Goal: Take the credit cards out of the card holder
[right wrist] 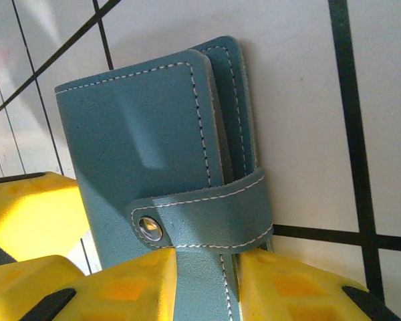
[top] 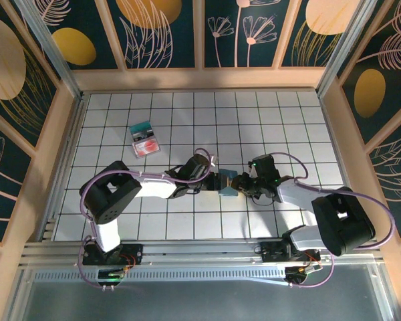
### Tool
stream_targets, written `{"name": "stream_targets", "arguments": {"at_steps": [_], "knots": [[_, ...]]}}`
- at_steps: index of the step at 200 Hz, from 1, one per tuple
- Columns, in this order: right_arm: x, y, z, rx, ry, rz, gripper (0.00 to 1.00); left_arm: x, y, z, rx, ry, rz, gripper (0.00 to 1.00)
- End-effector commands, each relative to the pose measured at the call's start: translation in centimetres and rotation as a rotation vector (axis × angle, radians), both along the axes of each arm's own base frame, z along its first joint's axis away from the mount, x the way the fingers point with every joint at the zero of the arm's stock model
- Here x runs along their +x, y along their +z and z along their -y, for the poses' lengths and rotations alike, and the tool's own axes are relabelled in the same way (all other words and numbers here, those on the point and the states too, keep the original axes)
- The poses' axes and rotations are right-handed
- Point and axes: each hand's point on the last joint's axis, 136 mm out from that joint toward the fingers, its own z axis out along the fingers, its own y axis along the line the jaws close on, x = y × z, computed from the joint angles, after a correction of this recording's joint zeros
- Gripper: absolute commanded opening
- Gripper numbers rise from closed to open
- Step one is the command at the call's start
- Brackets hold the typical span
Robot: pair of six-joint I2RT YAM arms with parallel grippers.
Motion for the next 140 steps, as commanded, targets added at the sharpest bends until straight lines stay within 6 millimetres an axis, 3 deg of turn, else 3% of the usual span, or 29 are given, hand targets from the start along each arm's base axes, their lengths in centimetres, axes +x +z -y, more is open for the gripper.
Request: {"name": "stream_targets", "arguments": {"at_steps": [1, 27, 49, 87, 140], "knots": [[-0.3, -0.3, -0.5, 0.024, 0.008, -0.013, 0.3, 0.4, 0.2, 0.0, 0.004, 0.012, 0.019, 0.48], [-0.3, -0.5, -0.4, 0.018, 0.003, -0.017, 0.3, 0.5, -0.8, 0.0, 0.031, 0.018, -0.009, 0.48], [-0.4, -0.7, -0.3, 0.013, -0.001, -0.017, 0.3, 0.5, -1.0, 0.2, 0.04, 0.012, -0.016, 0.38], [-0.2, -0.6, -0.3, 0.011, -0.008, -0.013, 0.3, 0.4, -1.2, 0.8, 0.032, -0.014, -0.021, 0.37], [0.4, 0.0, -0.3, 0.011, -0.013, 0.011, 0.3, 0.3, -1.1, 0.9, 0.019, -0.028, -0.018, 0.11]]}}
